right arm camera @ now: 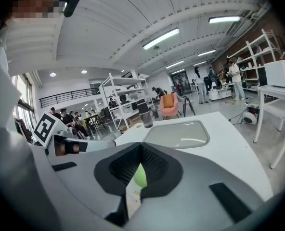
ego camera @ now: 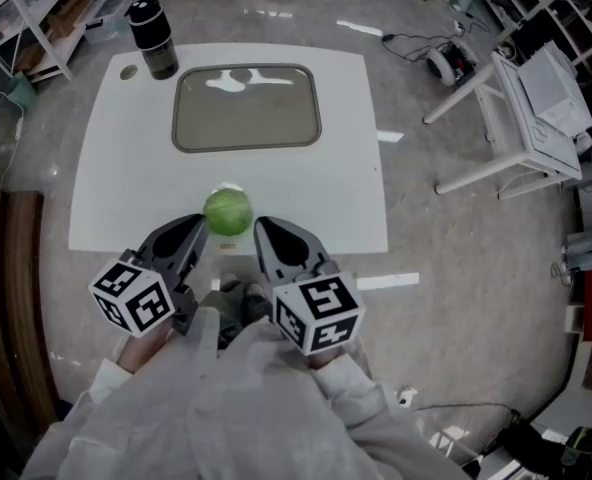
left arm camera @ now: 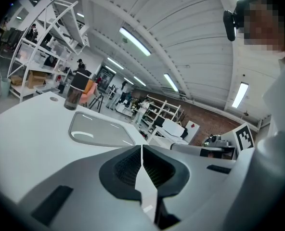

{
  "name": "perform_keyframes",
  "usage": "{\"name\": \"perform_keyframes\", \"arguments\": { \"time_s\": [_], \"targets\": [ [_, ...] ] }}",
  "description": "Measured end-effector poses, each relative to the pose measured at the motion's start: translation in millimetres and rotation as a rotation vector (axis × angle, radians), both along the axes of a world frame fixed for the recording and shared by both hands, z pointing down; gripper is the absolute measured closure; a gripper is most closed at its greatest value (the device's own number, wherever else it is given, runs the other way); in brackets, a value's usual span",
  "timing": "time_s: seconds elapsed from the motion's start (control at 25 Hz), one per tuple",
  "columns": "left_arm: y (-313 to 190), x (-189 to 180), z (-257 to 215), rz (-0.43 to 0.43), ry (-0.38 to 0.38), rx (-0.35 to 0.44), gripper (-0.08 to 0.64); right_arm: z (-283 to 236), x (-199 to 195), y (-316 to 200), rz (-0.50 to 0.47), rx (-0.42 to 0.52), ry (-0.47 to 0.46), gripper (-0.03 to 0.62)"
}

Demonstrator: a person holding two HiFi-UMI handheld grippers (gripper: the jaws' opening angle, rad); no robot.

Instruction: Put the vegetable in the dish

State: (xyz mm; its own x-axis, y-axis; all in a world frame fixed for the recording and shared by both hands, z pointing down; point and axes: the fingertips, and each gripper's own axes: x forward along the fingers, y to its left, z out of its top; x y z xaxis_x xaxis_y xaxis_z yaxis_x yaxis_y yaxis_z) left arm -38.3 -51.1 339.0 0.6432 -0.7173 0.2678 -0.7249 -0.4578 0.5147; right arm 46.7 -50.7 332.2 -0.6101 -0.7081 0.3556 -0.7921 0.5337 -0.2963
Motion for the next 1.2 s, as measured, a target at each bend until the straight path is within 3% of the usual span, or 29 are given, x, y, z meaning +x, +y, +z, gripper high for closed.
{"name": "perform_keyframes", "arguments": {
  "time_s": [0.24,0.6,1.2],
  "targets": [
    [-5,-3,10,0.044,0.012,-0.045,0.543,8,-9,-5,0.024,-0.044,-0.037,0.581],
    [-9,-13,39,0.044,0.034,-0.127,0.543,39,2,-7,0.069,-0.134,-0.058,0.581],
    [-19,-35,121,0.032,-0.054,-0.309,0.543,107,-1,-19,0.070,-0.277,-0.004,0.581]
  ]
}}
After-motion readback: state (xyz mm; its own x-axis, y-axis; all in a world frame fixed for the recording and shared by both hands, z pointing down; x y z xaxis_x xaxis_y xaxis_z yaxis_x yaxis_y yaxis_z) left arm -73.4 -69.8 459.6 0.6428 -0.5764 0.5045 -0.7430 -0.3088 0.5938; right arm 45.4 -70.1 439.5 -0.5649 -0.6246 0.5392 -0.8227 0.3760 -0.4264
